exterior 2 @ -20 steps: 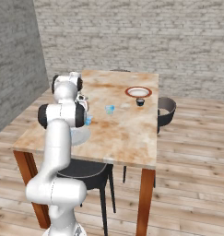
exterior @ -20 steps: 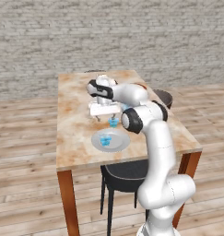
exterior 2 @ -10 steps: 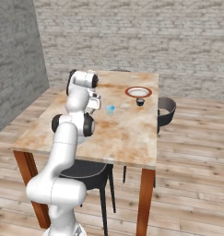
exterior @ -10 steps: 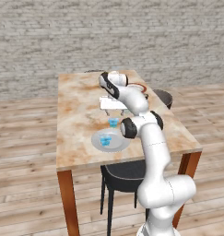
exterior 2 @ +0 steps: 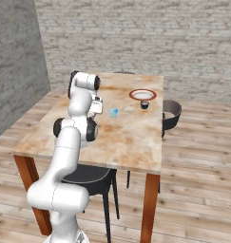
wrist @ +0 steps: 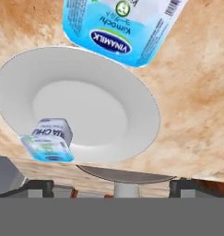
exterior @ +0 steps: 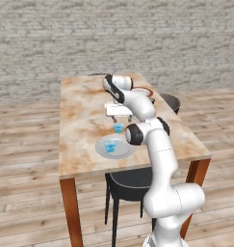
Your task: Place two yogurt containers on each plate.
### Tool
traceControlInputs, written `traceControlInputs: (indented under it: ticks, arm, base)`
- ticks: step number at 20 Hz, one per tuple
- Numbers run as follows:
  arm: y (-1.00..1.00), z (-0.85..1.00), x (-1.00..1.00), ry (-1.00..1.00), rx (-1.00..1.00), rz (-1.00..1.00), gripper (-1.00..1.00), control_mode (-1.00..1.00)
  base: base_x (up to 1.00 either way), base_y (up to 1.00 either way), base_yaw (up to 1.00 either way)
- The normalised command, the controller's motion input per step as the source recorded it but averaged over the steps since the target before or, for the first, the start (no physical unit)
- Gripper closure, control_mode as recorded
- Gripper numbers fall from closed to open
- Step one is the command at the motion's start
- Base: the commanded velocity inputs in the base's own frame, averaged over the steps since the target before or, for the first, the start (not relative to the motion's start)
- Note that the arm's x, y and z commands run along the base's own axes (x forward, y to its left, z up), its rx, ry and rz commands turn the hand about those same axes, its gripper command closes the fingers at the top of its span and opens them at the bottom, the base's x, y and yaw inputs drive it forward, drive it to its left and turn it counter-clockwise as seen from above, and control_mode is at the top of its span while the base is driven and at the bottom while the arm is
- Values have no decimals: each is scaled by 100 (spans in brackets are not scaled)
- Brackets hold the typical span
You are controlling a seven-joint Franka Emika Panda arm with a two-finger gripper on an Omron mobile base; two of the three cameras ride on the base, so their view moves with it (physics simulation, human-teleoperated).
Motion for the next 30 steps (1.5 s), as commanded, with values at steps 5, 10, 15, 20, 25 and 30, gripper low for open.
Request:
traceControlInputs:
  ticks: [5,10,15,20,25,30]
  arm:
    - [-5,-21,-29,-16,0,7,-100,-100]
    - [-22,-2,-1,-15,12,0,-100,-100]
    - [-10,0,-1,-38,25,0,-100,-100]
    - [1,0,-9,-45,8,0,-100,-100]
    - [21,0,-5,-30,-2,0,-100,-100]
    - [6,2,1,-5,0,-5,-100,-100]
  base:
    - [0,0,0]
    - [0,0,0]
    - [0,0,0]
    - [0,0,0]
    - [0,0,0]
    - [0,0,0]
